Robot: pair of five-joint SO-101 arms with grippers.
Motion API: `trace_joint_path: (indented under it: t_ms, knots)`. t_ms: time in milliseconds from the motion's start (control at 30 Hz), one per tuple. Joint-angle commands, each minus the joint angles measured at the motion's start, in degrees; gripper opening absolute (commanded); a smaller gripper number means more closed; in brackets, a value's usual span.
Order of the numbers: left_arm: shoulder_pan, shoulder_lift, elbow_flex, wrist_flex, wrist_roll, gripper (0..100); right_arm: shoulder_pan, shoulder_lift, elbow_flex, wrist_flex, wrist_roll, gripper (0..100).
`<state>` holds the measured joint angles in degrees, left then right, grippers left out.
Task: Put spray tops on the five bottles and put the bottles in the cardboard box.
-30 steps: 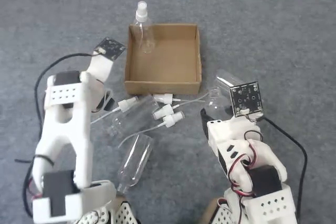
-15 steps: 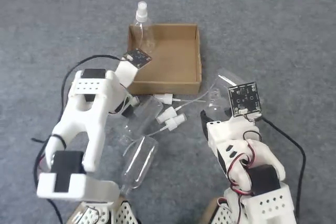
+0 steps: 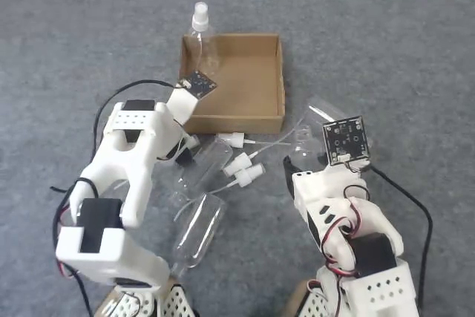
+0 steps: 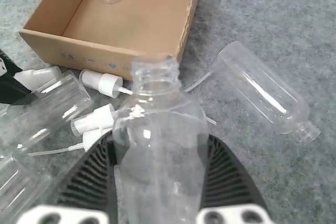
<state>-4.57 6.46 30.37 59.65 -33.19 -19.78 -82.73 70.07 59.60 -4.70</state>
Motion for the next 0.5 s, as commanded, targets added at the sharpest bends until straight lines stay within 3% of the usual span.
trace_joint_path:
  t_ms: [0,300,467]
  knots:
    - [0.35,-0.62,-2.51,-1.14,-0.35,13,0.92,-1.27,-1.05,-0.57,1.05,0.7]
    - [0.35,-1.23,1.01,-0.79,-0.53,13,0.92,-1.27,-1.05,-0.57,1.05,0.7]
    - [0.35,-1.23,0.57,4.04,-2.46,13,0.92,-1.27,-1.05,-0.57,1.05,0.7]
